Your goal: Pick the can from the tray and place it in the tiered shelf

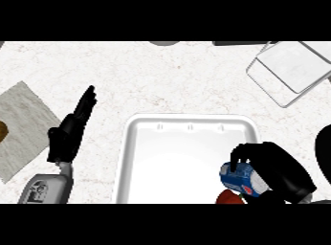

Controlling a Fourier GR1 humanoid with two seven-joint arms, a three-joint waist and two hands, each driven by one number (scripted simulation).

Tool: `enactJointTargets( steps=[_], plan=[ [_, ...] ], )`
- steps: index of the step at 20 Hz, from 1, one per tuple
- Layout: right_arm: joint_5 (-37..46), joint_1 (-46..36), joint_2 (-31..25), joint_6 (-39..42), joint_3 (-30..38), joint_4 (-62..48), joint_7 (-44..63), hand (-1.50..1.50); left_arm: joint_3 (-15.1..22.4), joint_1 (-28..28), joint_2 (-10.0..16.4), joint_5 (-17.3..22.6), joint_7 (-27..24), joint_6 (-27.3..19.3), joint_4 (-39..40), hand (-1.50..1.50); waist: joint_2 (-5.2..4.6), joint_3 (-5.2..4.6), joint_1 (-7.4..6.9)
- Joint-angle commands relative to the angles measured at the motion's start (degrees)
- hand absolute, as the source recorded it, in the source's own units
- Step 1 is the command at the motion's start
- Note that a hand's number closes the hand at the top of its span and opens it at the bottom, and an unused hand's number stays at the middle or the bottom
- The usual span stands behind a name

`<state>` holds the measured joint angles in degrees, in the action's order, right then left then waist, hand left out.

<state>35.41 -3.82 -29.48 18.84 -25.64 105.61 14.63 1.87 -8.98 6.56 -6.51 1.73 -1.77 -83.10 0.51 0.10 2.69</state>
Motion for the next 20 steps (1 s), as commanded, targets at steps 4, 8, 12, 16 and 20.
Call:
enactJointTargets(
  steps=[4, 8, 12, 16, 20],
  plan=[
    [-20.24, 11.22, -5.95, -1.53, 17.81, 8.90, -15.74, 1.50, 0.44, -0.60, -1.02, -0.03, 0.84, -0.55, -1.22, 0.00, -0.25, -0.01, 0.32],
    [-30.06, 18.45, -9.53, 0.81, 28.63, 18.61, -17.99, 1.50, -0.40, 1.83, -0.09, 0.67, -0.12, 0.30, -1.32, 0.00, 0.10, -0.15, 0.50],
    [-42.07, 19.70, -10.90, 3.98, 41.94, 18.62, -16.82, 1.50, 0.66, 2.05, -0.11, -0.56, -0.47, 0.44, -1.17, 0.00, -0.22, -0.14, -1.01],
    [-45.73, 20.26, -12.01, 3.40, 52.34, 21.17, -12.99, 1.50, -1.36, -0.41, 0.32, 1.06, -2.33, 1.58, 2.17, 0.00, -0.34, -0.18, -1.07],
    [-51.65, 14.82, -15.80, 4.00, 60.41, 19.17, -6.48, 1.50, 0.01, -2.21, -0.26, 0.38, 2.58, 1.54, -0.34, 0.00, -0.40, -0.16, -2.08]
  ],
)
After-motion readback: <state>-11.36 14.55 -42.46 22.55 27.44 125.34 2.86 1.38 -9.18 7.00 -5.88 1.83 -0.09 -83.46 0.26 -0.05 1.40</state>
